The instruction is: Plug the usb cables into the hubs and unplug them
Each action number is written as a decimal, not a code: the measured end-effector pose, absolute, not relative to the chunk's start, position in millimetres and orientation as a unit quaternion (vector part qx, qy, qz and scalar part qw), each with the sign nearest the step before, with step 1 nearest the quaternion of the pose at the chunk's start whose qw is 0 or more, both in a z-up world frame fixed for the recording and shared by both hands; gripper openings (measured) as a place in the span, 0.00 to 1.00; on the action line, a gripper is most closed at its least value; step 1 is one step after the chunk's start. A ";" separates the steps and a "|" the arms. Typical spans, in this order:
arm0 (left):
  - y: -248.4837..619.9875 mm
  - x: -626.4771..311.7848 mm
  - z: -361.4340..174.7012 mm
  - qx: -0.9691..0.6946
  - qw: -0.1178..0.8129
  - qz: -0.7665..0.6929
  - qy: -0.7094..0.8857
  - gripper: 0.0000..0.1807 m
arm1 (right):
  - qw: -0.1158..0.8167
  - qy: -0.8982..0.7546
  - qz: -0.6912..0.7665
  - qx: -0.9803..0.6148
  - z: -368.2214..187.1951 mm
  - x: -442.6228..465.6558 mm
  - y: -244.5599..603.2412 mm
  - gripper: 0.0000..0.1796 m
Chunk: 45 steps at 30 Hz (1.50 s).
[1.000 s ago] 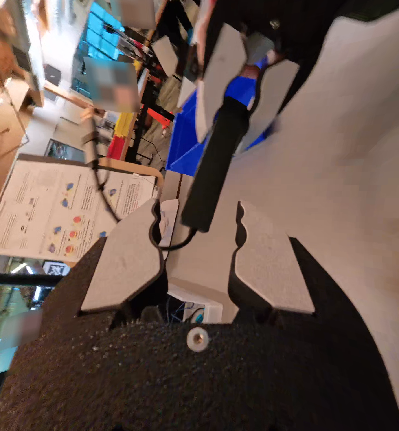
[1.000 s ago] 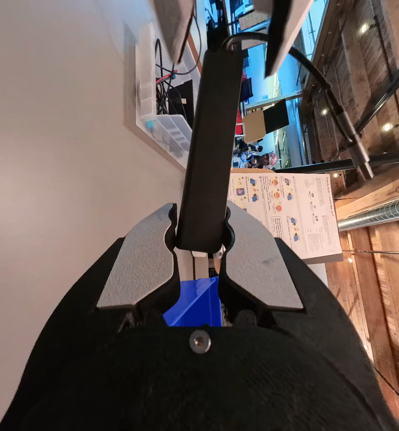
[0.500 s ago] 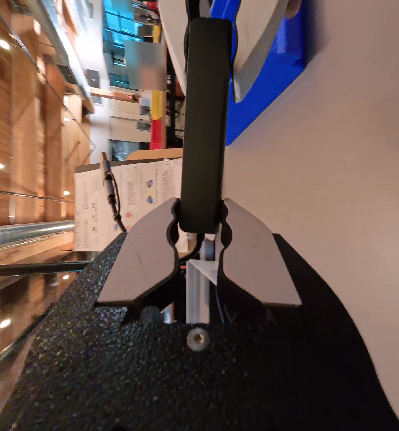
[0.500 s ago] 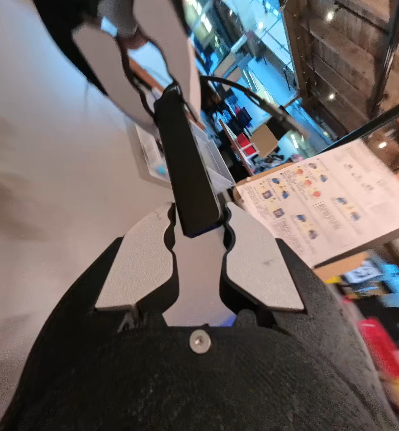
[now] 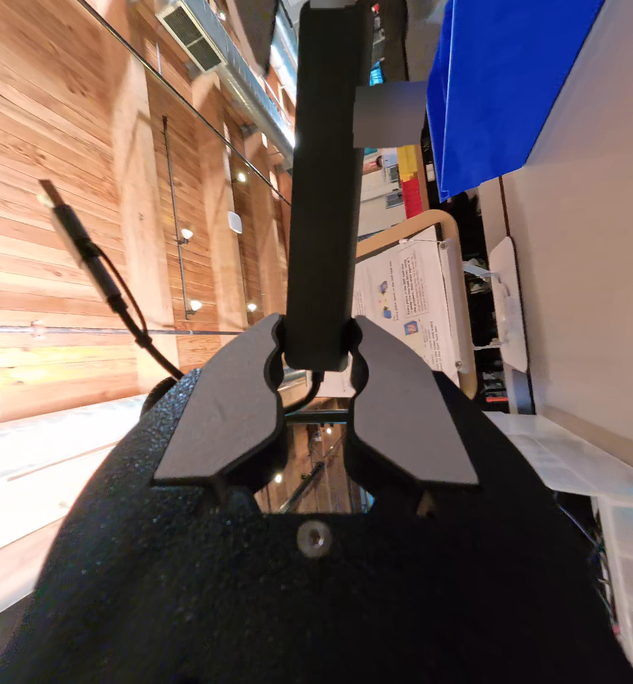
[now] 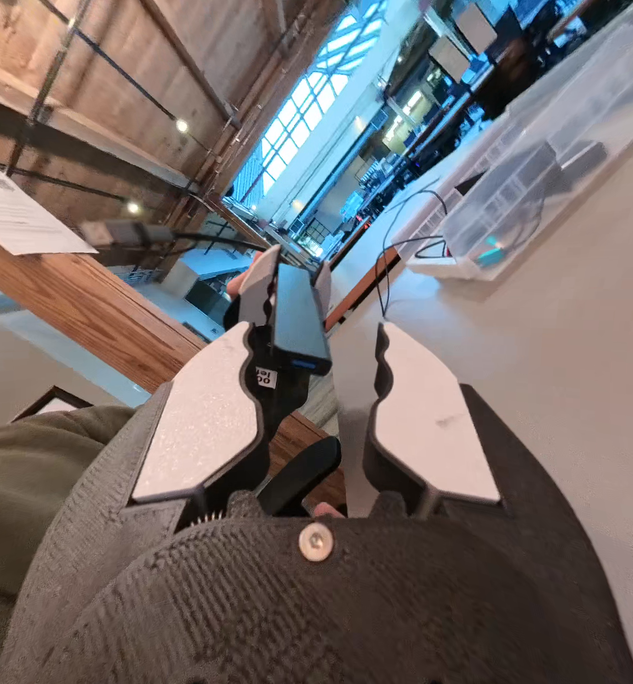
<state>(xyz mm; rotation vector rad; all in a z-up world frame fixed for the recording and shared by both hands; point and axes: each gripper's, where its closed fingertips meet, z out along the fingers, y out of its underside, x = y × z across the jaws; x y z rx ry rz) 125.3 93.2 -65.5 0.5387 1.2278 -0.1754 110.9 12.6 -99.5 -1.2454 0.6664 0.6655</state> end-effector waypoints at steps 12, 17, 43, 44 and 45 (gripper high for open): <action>105.5 150.5 -98.3 0.208 0.770 -0.084 0.597 0.18 | 0.719 0.271 0.325 -0.551 -112.4 105.7 37.7 0.07; 106.6 153.2 -91.5 0.202 0.788 -0.062 0.579 0.17 | 0.716 0.302 0.369 -0.509 -112.8 106.1 38.3 0.07; 108.7 174.7 -91.5 0.159 0.806 -0.001 0.570 0.17 | 0.732 0.410 0.367 -0.401 -124.6 130.5 40.5 0.18; 108.6 175.3 -92.8 0.154 0.805 -0.003 0.573 0.17 | 0.736 0.408 0.353 -0.408 -124.6 130.8 40.3 0.18; 109.0 175.6 -93.4 0.148 0.805 -0.005 0.574 0.17 | 0.741 0.404 0.339 -0.414 -123.7 131.1 39.8 0.18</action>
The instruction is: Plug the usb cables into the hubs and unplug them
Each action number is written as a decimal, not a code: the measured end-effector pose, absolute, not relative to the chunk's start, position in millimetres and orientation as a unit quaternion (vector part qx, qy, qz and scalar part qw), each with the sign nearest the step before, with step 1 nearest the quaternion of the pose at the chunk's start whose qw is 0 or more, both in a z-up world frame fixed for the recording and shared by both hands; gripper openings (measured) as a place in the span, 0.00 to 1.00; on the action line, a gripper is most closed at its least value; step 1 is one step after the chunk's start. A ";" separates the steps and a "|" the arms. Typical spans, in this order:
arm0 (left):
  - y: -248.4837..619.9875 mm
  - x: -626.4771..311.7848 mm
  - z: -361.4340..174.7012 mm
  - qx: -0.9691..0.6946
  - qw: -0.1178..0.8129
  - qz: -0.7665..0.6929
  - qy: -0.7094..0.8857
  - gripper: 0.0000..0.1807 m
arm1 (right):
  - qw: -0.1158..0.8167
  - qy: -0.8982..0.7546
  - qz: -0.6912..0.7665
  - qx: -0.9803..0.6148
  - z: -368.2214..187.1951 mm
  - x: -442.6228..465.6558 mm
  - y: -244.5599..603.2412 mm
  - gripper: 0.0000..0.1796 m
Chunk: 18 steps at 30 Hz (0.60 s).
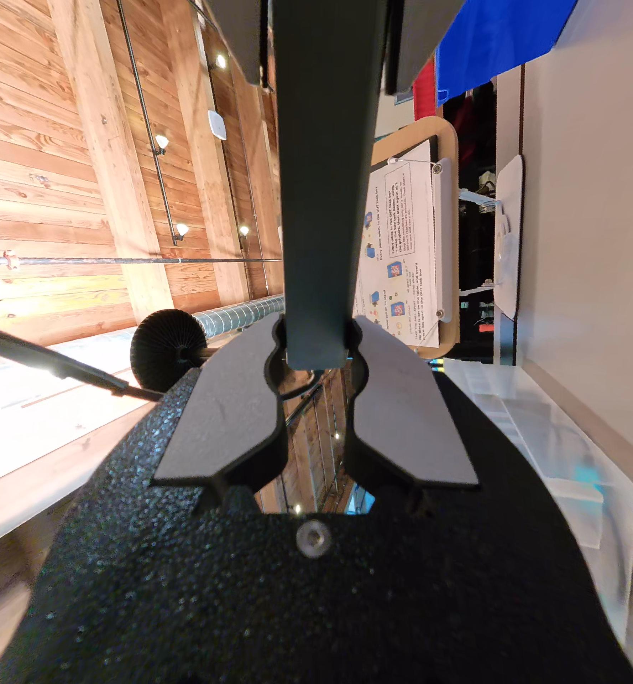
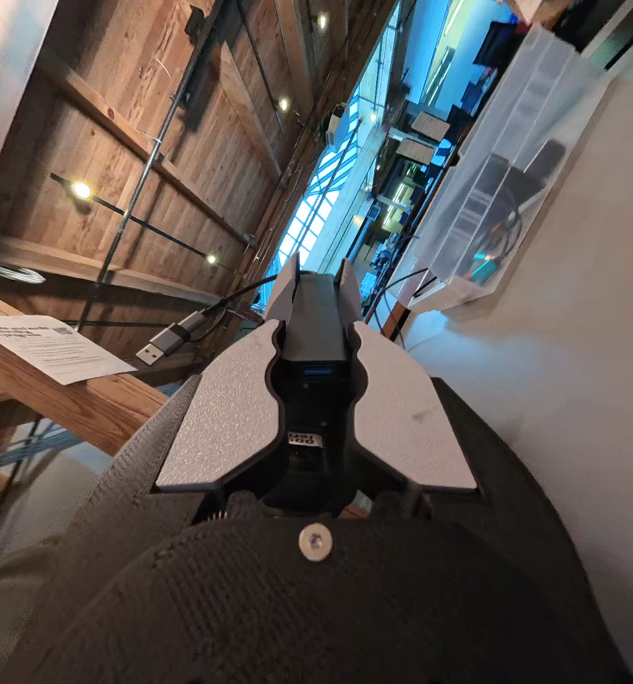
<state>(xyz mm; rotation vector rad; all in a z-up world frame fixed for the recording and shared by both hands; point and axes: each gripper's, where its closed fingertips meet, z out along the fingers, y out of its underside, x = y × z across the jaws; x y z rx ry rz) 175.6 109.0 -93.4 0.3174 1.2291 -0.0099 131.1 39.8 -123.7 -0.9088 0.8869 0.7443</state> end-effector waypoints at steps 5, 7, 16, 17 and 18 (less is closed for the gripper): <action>105.6 175.1 -97.9 0.139 0.782 -0.034 0.606 0.16 | 0.771 0.372 0.236 -0.460 -119.5 133.7 33.7 0.18; 99.9 172.6 -108.7 0.125 0.738 -0.093 0.657 0.20 | 0.785 0.359 0.171 -0.476 -113.0 137.3 24.6 0.18; 63.5 97.3 -148.3 0.064 0.388 -0.383 0.836 0.37 | 0.823 0.291 0.011 -0.488 -73.2 143.9 -13.8 0.18; 64.3 87.2 -155.1 0.070 0.350 -0.386 0.851 0.38 | 0.824 0.286 0.007 -0.490 -70.7 143.9 -16.2 0.18; 67.1 82.3 -159.3 0.064 0.329 -0.386 0.860 0.37 | 0.824 0.277 0.000 -0.495 -68.3 143.5 -17.9 0.18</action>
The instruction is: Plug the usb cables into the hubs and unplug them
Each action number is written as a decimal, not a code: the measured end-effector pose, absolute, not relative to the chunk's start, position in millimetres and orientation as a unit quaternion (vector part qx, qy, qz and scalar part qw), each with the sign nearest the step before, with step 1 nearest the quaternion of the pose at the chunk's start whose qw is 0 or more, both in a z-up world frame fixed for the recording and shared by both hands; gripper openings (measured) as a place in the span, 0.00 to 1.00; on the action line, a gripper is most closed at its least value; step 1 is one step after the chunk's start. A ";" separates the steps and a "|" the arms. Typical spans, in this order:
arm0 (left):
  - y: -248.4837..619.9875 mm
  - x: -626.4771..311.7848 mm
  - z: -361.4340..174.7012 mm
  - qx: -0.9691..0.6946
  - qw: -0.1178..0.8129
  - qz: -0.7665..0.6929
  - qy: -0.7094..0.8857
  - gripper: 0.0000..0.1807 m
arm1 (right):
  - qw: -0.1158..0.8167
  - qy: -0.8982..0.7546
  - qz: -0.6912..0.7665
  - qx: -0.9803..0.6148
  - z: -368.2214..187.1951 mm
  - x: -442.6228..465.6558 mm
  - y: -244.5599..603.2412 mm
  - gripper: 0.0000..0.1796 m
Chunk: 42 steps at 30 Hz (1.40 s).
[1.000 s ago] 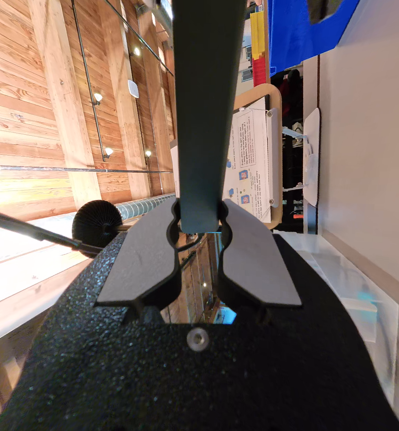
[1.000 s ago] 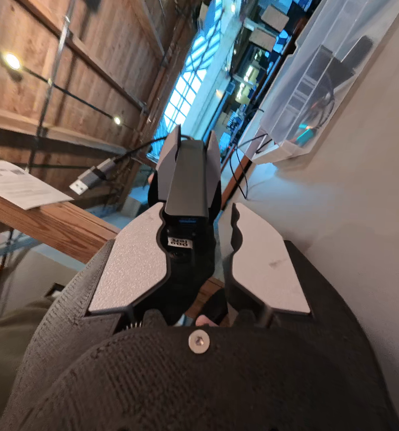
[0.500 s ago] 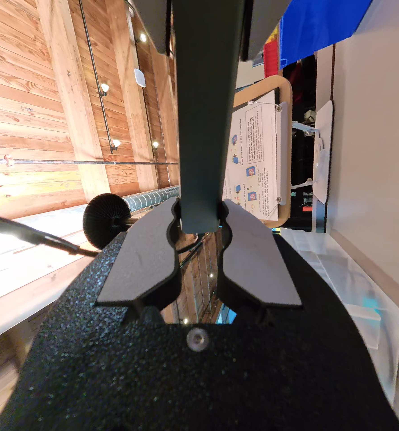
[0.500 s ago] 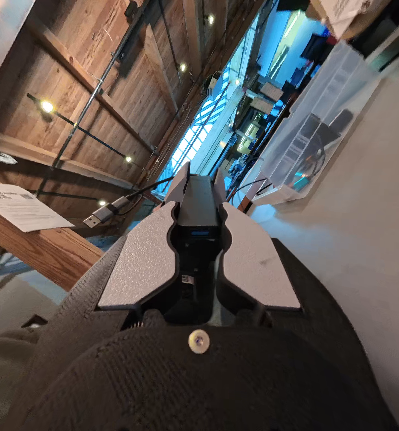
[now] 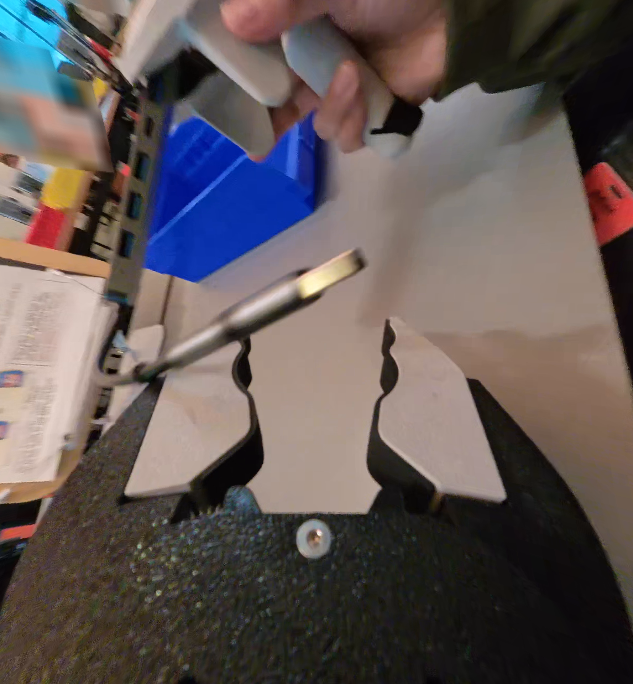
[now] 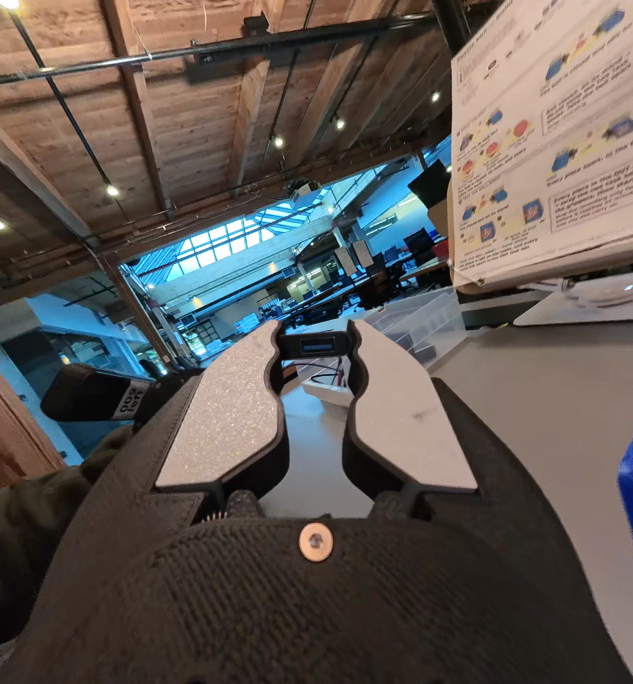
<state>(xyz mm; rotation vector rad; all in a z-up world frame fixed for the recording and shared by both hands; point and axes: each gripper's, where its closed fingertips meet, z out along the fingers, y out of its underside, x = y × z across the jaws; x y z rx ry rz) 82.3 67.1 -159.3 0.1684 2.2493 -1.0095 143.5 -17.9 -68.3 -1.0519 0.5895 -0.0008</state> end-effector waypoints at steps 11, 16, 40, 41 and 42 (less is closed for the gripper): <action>81.2 50.8 -87.8 -0.265 -0.084 -0.656 0.702 0.25 | 0.809 0.232 -0.155 -0.518 -62.7 142.8 -34.8 0.18; 47.1 76.4 -88.3 -0.422 -0.244 -0.676 0.552 0.22 | 0.800 0.184 -0.222 -0.525 -61.5 128.6 -19.4 0.18; 17.0 142.5 -99.4 -0.501 -0.293 -0.665 0.470 0.05 | 0.669 0.122 -0.401 -0.614 -122.2 125.1 14.6 0.27; 14.3 141.5 -101.8 -0.497 -0.296 -0.660 0.478 0.05 | 0.673 0.122 -0.400 -0.611 -122.6 124.4 15.3 0.27; 11.6 140.4 -104.5 -0.494 -0.300 -0.654 0.488 0.05 | 0.679 0.123 -0.400 -0.604 -121.4 123.2 14.9 0.25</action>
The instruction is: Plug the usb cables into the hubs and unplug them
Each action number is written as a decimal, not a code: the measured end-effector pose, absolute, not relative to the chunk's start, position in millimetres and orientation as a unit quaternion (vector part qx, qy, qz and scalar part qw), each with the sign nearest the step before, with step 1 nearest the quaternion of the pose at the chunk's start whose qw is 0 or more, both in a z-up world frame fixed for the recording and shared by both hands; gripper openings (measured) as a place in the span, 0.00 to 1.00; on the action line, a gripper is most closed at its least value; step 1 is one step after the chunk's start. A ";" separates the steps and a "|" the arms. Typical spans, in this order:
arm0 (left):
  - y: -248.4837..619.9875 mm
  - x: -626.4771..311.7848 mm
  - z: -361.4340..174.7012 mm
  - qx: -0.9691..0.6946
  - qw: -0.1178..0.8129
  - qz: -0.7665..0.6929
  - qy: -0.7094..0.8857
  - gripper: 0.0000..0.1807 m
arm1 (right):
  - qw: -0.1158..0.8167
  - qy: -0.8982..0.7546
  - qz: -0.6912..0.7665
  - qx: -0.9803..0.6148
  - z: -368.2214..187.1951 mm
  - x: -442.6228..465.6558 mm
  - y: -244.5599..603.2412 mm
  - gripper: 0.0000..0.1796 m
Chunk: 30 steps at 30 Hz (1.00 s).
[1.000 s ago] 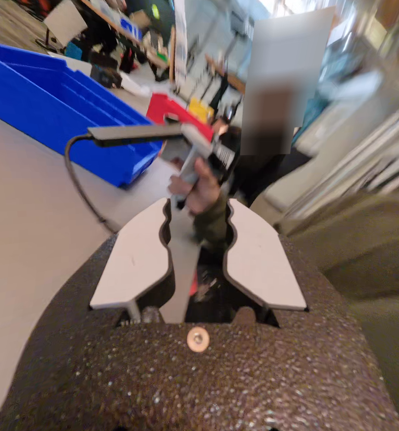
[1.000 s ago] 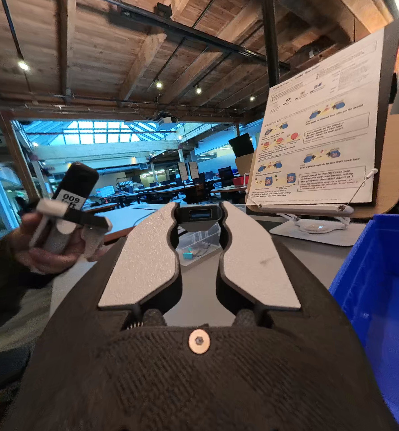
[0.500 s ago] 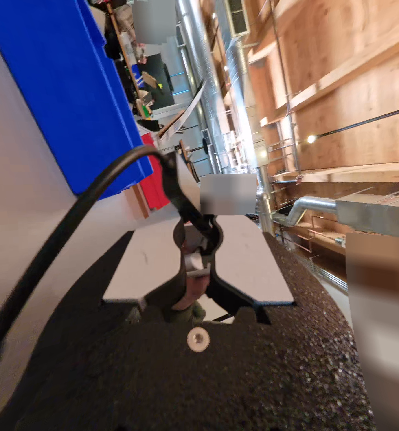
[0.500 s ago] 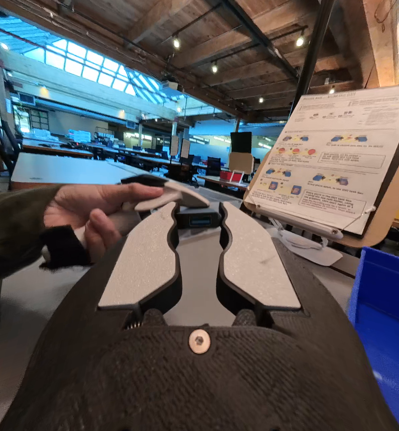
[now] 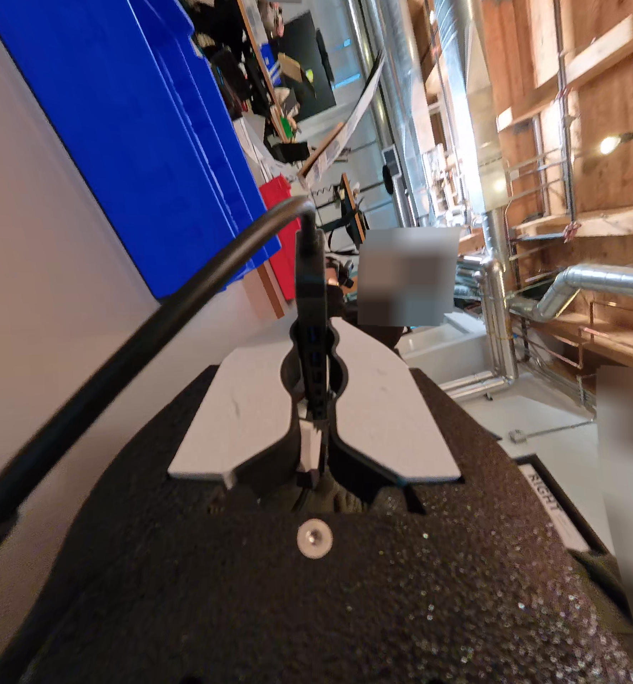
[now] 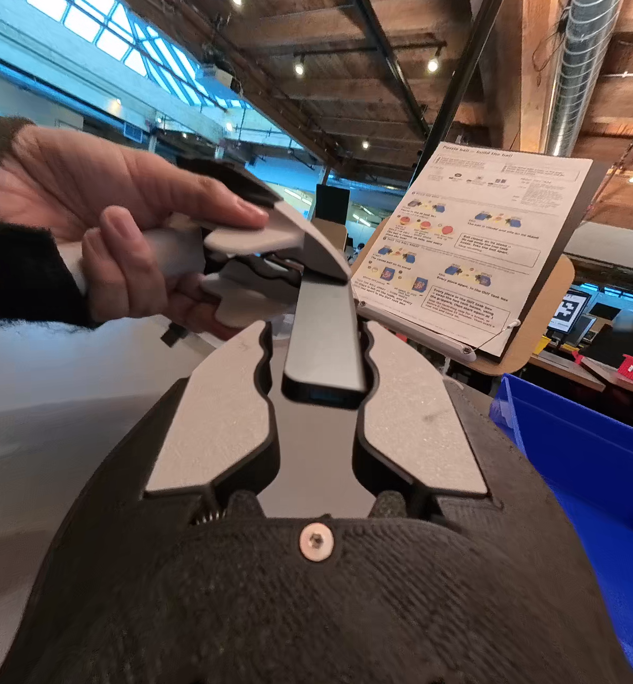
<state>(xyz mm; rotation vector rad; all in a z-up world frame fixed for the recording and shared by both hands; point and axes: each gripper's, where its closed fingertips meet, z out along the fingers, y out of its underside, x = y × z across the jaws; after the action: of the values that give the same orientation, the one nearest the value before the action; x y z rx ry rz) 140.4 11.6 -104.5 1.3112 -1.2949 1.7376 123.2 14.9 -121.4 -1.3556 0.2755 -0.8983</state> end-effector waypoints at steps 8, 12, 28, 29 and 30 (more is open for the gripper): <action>10.1 149.0 -120.7 0.502 0.297 0.632 -0.511 0.05 | 0.673 0.156 -0.394 -0.607 -131.3 130.2 12.2 0.20; 10.0 153.0 -122.5 0.507 0.290 0.630 -0.512 0.05 | 0.666 0.173 -0.404 -0.603 -133.6 133.1 12.6 0.20; 8.2 160.2 -118.7 0.513 0.293 0.645 -0.485 0.05 | 0.676 0.199 -0.412 -0.578 -129.4 136.9 7.2 0.20; 8.0 160.5 -118.7 0.513 0.292 0.645 -0.485 0.05 | 0.677 0.200 -0.410 -0.578 -129.5 137.2 7.2 0.20; 8.0 161.0 -118.5 0.513 0.294 0.645 -0.484 0.05 | 0.677 0.202 -0.408 -0.578 -129.7 137.5 7.1 0.20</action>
<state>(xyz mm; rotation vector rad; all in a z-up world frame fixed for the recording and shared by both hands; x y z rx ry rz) 161.0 8.0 -118.5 1.3674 -1.2886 1.7175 137.5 7.1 -129.7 -1.3001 0.4537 -0.9177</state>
